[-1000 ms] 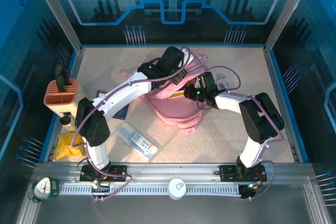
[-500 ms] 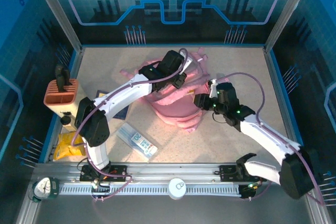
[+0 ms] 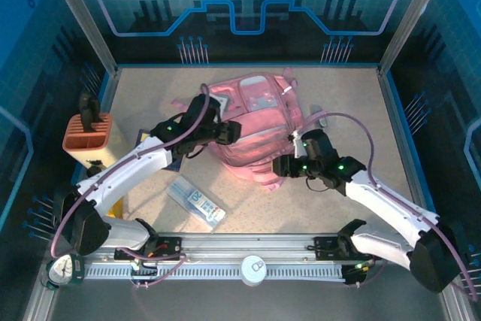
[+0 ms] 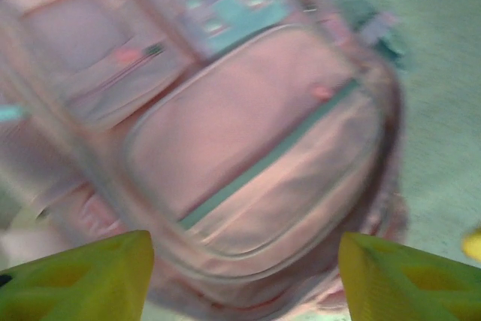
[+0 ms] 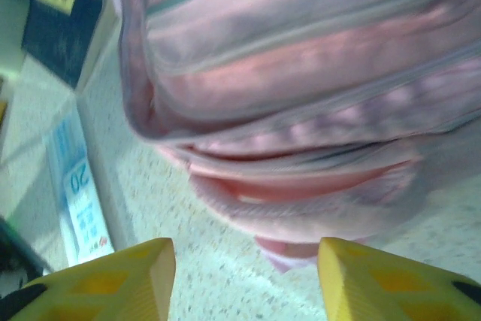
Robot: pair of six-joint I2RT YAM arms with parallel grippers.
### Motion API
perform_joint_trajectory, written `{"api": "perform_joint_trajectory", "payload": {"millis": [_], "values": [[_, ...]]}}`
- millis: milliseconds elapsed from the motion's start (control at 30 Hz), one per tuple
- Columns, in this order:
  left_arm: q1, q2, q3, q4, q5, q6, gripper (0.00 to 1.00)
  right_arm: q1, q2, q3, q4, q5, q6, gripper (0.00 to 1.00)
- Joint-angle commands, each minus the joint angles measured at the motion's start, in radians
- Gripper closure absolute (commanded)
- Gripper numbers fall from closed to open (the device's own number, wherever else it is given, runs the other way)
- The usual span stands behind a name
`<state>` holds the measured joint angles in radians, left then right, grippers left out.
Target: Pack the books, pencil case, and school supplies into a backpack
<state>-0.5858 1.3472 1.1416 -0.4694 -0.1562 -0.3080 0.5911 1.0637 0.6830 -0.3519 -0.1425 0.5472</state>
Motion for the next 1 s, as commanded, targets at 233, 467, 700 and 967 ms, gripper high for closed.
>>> {"api": "perform_joint_trajectory", "payload": {"millis": [233,467,700,967], "values": [[0.295,0.035,-0.139,-0.075,-0.078,-0.146,0.32,0.275,0.243,0.159,0.112,0.022,0.045,0.36],[0.425,0.231,-0.059,-0.056,-0.058,-0.176,0.30,0.333,0.487,0.241,0.303,-0.040,0.096,0.38],[0.440,0.444,0.081,-0.079,-0.058,-0.195,0.26,0.314,0.646,0.316,0.363,-0.001,0.069,0.41],[0.445,0.564,0.144,-0.120,-0.057,-0.160,0.30,0.239,0.727,0.343,0.421,0.049,0.082,0.45]]}}
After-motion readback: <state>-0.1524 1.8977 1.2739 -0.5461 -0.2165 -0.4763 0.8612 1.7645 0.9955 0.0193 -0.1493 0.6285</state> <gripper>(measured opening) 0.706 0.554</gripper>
